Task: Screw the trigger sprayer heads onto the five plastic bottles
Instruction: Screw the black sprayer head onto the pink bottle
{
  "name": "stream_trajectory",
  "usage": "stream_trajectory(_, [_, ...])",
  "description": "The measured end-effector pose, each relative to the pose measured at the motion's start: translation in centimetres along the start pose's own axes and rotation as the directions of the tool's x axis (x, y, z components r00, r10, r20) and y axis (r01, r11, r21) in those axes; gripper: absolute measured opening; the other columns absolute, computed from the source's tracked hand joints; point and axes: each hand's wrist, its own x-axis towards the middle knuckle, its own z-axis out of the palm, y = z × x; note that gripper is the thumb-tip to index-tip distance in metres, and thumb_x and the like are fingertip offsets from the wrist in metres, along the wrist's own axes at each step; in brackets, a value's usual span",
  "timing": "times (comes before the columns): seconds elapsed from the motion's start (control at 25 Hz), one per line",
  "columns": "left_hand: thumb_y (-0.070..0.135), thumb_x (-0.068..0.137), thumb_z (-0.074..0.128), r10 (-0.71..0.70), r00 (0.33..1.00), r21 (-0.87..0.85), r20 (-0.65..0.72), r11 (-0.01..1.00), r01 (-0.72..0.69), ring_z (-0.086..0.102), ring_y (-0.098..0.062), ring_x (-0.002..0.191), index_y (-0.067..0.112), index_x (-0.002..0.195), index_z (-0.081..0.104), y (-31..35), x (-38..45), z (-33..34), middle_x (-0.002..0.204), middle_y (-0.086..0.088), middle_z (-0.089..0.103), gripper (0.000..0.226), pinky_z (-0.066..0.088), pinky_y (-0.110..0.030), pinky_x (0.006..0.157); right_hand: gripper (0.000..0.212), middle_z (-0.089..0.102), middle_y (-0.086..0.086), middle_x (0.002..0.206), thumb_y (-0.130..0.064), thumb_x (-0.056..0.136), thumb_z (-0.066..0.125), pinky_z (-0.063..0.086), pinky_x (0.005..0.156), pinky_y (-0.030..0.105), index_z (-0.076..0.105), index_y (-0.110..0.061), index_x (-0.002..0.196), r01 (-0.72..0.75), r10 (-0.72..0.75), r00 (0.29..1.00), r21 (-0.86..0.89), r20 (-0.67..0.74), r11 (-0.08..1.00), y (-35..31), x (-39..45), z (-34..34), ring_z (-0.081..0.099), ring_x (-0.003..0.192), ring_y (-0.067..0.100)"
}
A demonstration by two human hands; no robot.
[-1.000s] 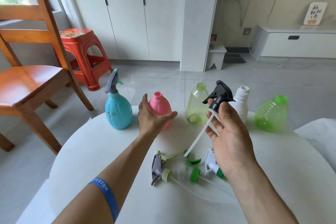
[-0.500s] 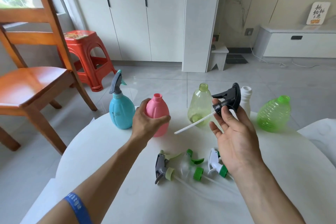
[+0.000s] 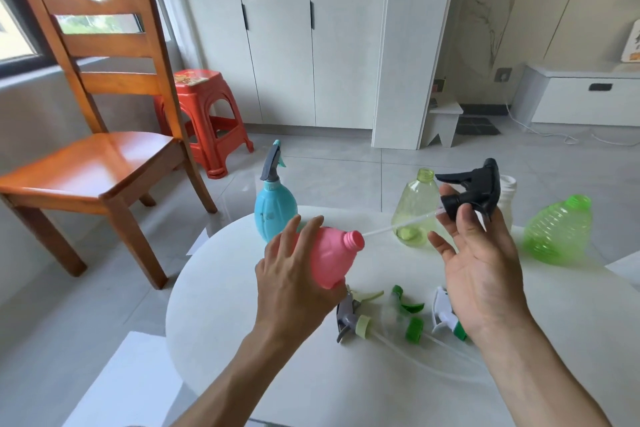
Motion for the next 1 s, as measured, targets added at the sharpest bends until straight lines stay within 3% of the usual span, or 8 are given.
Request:
stream_trajectory(0.24, [0.041, 0.06, 0.086, -0.025, 1.0, 0.046, -0.009, 0.999, 0.025, 0.047, -0.031, 0.125, 0.028, 0.143, 0.044, 0.3, 0.5, 0.3, 0.147, -0.002, 0.046, 0.094, 0.043, -0.046, 0.087, 0.016, 0.07, -0.015, 0.122, -0.028, 0.098, 0.051, 0.039, 0.092, 0.034, 0.059, -0.033, 0.112, 0.003, -0.003, 1.0, 0.049, -0.009, 0.999, -0.7, 1.4, -1.7, 0.061, 0.102, 0.008])
stream_trajectory(0.4, [0.039, 0.061, 0.085, 0.017, 1.0, 0.05, 0.008, 0.999, -0.018, 0.047, -0.03, 0.126, 0.02, 0.149, 0.039, 1.6, 0.8, 0.9, 0.146, -0.001, 0.048, 0.101, 0.045, -0.047, 0.088, 0.025, 0.073, -0.011, 0.118, -0.03, 0.091, 0.058, 0.04, 0.088, 0.035, 0.065, -0.033, 0.114, 0.0, 0.001, 0.998, -0.019, 0.065, 1.0, 0.8, 0.7, -1.1, 0.061, 0.107, 0.011])
stream_trajectory(0.6, [0.044, 0.057, 0.083, 0.057, 0.998, 0.051, -0.007, 0.997, -0.056, 0.054, -0.03, 0.118, 0.017, 0.144, 0.047, 2.9, 0.9, 0.9, 0.142, 0.0, 0.054, 0.098, 0.046, -0.045, 0.082, 0.041, 0.072, -0.008, 0.125, -0.046, 0.081, 0.067, 0.042, 0.086, 0.037, 0.065, -0.033, 0.12, -0.013, 0.059, 0.98, -0.236, 0.188, 0.972, 3.5, -1.1, 0.6, 0.065, 0.117, 0.011])
stream_trajectory(0.84, [0.045, 0.056, 0.08, 0.029, 1.0, 0.061, -0.005, 0.998, -0.029, 0.053, -0.03, 0.108, 0.024, 0.136, 0.055, 3.1, 0.9, 0.3, 0.134, 0.005, 0.057, 0.086, 0.046, -0.043, 0.076, 0.039, 0.071, -0.004, 0.127, -0.045, 0.082, 0.066, 0.046, 0.085, 0.037, 0.069, -0.033, 0.119, -0.062, 0.118, 0.966, -0.238, 0.229, 0.969, 4.0, -1.0, 0.7, 0.065, 0.119, 0.018])
stream_trajectory(1.0, [0.041, 0.056, 0.078, 0.053, 0.998, 0.021, -0.035, 0.998, -0.052, 0.05, -0.032, 0.102, 0.021, 0.134, 0.057, 3.3, 0.5, 0.3, 0.125, 0.0, 0.059, 0.084, 0.051, -0.045, 0.073, 0.037, 0.07, 0.0, 0.13, -0.042, 0.082, 0.066, 0.048, 0.089, 0.04, 0.07, -0.034, 0.118, -0.068, 0.129, 0.952, -0.217, 0.279, 0.974, 4.0, -0.8, 0.6, 0.063, 0.122, 0.02])
